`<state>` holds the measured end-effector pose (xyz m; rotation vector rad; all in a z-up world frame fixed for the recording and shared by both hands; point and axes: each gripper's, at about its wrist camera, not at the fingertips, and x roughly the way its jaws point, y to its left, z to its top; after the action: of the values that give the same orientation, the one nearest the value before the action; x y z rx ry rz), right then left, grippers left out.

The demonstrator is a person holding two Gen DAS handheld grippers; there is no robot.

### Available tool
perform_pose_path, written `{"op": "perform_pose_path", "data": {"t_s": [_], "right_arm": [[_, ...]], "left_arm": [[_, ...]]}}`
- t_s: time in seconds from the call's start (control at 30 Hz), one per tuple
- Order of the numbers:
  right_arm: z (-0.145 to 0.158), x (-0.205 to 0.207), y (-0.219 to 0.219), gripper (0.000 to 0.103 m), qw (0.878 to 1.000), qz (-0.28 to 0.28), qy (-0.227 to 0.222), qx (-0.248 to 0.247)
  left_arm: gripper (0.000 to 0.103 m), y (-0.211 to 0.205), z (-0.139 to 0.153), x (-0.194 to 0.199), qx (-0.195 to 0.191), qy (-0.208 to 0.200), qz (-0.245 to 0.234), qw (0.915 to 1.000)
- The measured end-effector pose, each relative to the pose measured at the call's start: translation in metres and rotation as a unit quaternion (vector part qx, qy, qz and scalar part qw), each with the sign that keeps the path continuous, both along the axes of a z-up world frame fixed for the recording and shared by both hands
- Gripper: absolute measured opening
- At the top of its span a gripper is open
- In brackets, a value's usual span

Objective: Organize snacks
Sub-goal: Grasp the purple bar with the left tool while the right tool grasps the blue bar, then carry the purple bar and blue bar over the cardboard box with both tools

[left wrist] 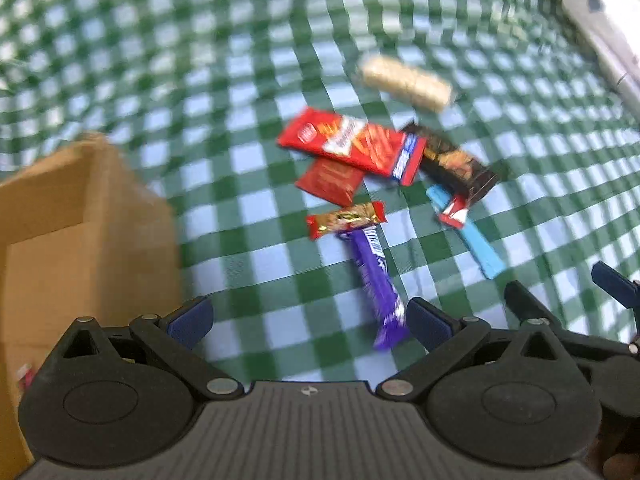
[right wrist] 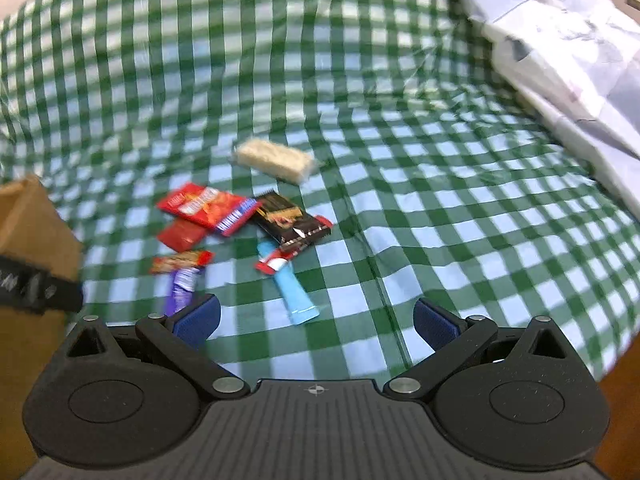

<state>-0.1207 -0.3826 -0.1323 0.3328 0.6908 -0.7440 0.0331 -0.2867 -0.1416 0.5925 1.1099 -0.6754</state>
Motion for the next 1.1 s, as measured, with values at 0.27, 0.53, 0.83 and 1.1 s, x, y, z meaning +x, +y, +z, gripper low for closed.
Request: {"op": "perform_pose_path", "data": {"t_s": [0.27, 0.53, 0.83, 1.1], "right_arm": [[-0.06, 0.051, -0.046, 0.089, 0.998, 0.055, 0.031, 0.018], [-0.068, 0.056, -0.019, 0.018, 0.989, 0.135, 0.023, -0.055], [-0.035, 0.023, -0.018, 0.013, 0.995, 0.064, -0.021, 0.072], [0.007, -0.022, 0.027, 0.013, 0.995, 0.03, -0.056, 0.077]], "left_arm": [[0.103, -0.033, -0.077, 0.039, 0.044, 0.043, 0.03, 0.9977], [0.043, -0.016, -0.067, 0.029, 0.005, 0.043, -0.001, 0.9991], [0.016, 0.012, -0.011, 0.001, -0.035, 0.069, -0.032, 0.9965], [0.016, 0.068, 0.045, -0.031, -0.055, 0.046, -0.026, 0.9971]]}}
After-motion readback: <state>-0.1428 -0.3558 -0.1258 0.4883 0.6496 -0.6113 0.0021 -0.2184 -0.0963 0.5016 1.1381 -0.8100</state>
